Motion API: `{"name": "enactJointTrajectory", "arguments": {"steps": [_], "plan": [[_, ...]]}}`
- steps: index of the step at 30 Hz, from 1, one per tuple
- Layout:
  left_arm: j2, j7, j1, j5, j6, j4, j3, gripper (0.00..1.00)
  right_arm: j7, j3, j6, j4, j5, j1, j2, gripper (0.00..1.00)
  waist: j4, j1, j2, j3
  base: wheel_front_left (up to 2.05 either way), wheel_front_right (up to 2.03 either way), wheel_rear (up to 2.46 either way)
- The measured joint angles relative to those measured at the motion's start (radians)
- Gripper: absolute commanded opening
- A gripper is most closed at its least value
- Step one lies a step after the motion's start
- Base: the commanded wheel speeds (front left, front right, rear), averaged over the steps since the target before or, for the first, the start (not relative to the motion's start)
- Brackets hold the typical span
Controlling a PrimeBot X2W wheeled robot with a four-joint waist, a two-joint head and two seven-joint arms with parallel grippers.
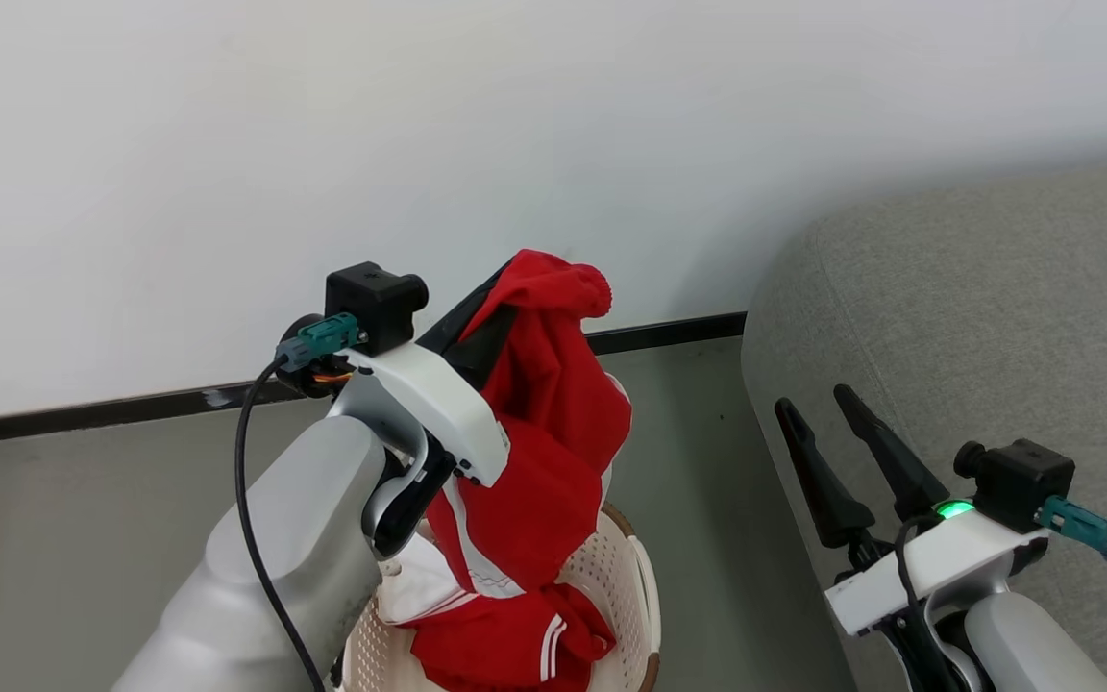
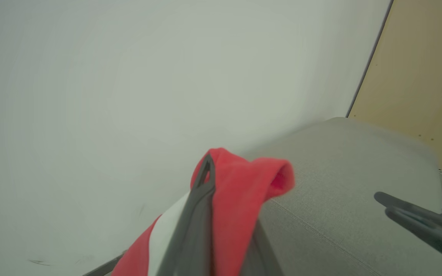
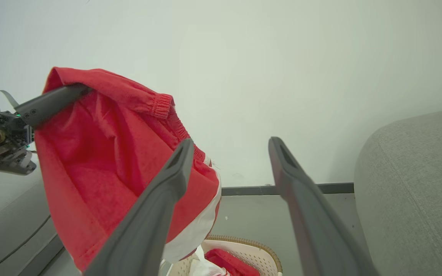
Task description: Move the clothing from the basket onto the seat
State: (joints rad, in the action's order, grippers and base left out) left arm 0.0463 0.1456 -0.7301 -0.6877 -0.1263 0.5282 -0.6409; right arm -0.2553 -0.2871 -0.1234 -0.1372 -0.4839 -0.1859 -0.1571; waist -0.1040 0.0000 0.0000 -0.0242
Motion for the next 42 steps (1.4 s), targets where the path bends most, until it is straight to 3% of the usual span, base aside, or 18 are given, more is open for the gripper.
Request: {"name": "enactJointTrajectory", "arguments": {"steps": [11, 20, 42], "plan": [[-0.006, -0.032, -0.022, -0.009, 0.0, -0.017, -0.033, 0.0, 0.0, -0.142, 0.0, -0.012, 0.012, -0.015, -0.031, 1.0, 0.013, 0.0, 0.0, 0.013, 0.0, 0.0, 0.0], [-0.009, -0.058, -0.022, -0.023, 0.0, -0.039, -0.087, 0.0, 0.0, -0.28, 0.0, -0.046, 0.013, -0.12, -0.035, 1.0, 0.036, 0.0, 0.0, 0.013, 0.0, 0.0, 0.0], [-0.011, -0.092, -0.021, -0.057, 0.0, -0.124, -0.224, 0.0, 0.0, -0.446, 0.0, -0.221, -0.029, -0.244, -0.022, 1.0, 0.121, 0.0, 0.0, 0.011, 0.0, 0.0, 0.0]]}}
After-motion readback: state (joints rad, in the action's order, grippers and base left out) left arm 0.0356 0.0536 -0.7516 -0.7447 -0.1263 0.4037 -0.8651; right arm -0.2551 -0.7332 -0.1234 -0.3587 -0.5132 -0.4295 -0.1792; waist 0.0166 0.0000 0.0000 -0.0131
